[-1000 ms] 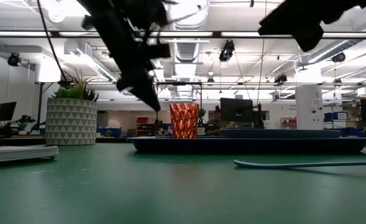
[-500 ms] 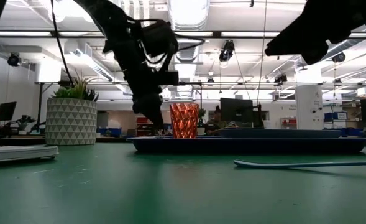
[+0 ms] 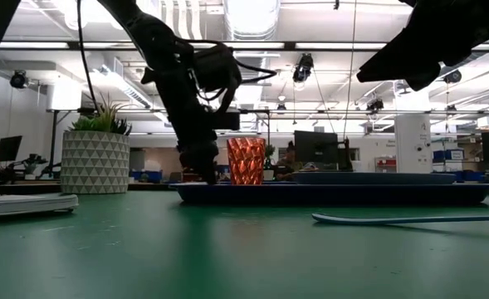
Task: Pick and place plate/cup/fork/spoon on tray
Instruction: Put the orange fork on the blue tray to the left of the blue plate
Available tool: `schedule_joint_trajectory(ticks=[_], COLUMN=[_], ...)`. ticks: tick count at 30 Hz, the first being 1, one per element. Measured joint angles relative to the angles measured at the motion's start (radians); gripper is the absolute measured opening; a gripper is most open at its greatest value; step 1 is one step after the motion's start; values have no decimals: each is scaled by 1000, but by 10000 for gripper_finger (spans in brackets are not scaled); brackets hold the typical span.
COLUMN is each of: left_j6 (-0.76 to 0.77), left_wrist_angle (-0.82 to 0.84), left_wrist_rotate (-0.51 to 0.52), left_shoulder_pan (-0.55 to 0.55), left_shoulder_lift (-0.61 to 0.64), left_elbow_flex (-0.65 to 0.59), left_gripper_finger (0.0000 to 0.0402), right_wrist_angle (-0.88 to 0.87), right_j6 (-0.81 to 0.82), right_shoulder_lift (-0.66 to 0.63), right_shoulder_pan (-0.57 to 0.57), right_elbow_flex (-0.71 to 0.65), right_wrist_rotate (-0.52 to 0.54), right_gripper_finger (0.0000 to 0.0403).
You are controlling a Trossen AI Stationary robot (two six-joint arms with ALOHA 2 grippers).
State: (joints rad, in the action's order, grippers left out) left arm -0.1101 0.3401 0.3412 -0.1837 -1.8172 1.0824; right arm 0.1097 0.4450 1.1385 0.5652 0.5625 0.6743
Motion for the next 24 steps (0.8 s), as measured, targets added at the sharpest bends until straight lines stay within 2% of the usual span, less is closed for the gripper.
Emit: schedule_joint_trajectory(ticks=[17, 24], left_j6=[3, 0], left_wrist_angle=[21, -23], left_wrist_rotate=[-19, -20], left_shoulder_pan=[0, 0], left_shoulder_lift=[0, 0], left_elbow_flex=[-11, -11], left_gripper_finger=[0, 0], right_wrist_angle=[0, 0], right_j6=[15, 18], right_shoulder_lift=[0, 0], right_shoulder_pan=[0, 0], right_elbow_flex=[0, 0], right_wrist_rotate=[-21, -23], right_gripper_finger=[48, 48])
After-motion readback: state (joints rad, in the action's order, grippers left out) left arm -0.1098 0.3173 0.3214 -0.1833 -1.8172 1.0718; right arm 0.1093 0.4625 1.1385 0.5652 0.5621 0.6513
